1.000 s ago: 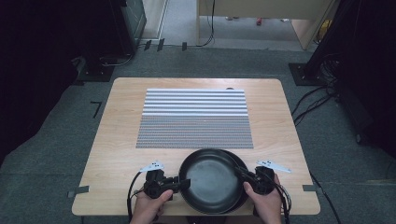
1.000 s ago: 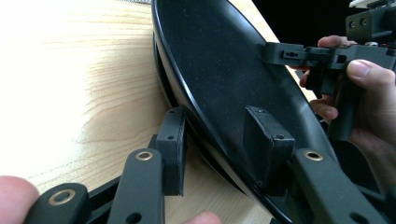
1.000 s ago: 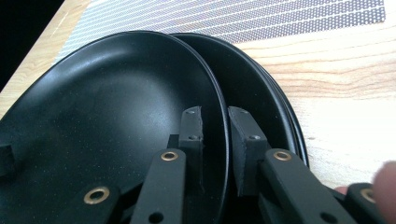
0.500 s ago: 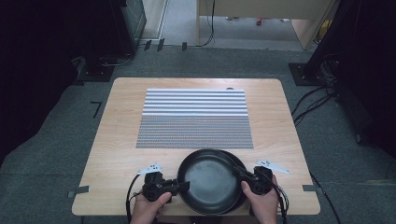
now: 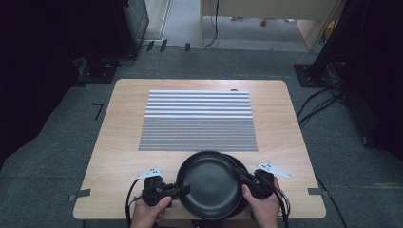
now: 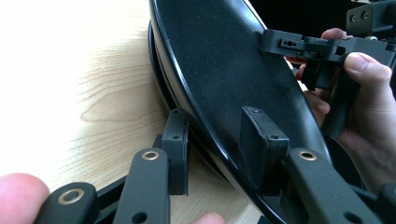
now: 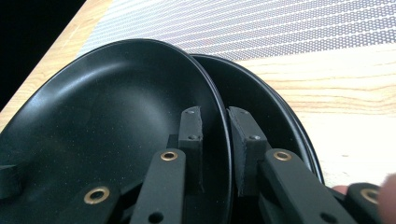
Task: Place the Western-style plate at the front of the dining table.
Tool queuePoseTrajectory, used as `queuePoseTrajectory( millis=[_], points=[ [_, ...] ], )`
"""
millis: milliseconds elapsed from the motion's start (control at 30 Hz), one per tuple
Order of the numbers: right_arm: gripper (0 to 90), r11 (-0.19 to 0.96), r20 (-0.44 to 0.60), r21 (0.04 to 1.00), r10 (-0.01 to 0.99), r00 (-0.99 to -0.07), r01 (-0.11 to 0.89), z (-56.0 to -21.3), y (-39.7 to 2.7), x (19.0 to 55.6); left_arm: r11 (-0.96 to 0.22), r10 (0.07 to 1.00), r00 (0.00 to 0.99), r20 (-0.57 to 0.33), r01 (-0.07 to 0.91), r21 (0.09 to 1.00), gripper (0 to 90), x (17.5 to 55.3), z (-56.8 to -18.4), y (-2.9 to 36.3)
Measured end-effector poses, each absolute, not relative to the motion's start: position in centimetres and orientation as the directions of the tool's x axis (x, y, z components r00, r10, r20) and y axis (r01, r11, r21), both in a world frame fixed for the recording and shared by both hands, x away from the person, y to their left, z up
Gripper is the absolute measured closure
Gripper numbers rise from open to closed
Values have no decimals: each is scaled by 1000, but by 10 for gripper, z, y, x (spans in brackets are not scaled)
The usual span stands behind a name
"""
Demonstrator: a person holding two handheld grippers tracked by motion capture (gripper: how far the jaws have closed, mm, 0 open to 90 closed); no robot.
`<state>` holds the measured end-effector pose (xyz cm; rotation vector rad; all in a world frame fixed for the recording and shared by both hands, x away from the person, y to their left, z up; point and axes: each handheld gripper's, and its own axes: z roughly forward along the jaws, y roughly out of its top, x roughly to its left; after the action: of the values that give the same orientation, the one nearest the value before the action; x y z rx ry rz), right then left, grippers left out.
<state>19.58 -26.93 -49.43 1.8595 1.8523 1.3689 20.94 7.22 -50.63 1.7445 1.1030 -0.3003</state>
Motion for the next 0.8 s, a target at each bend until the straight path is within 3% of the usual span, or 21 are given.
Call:
queuePoseTrajectory(
  millis=[800],
  points=[
    [791,-250,506,698,836,-214,671,-495,-270,194,-50,523,528,-669,802,595,669,211,-508,77]
  ],
)
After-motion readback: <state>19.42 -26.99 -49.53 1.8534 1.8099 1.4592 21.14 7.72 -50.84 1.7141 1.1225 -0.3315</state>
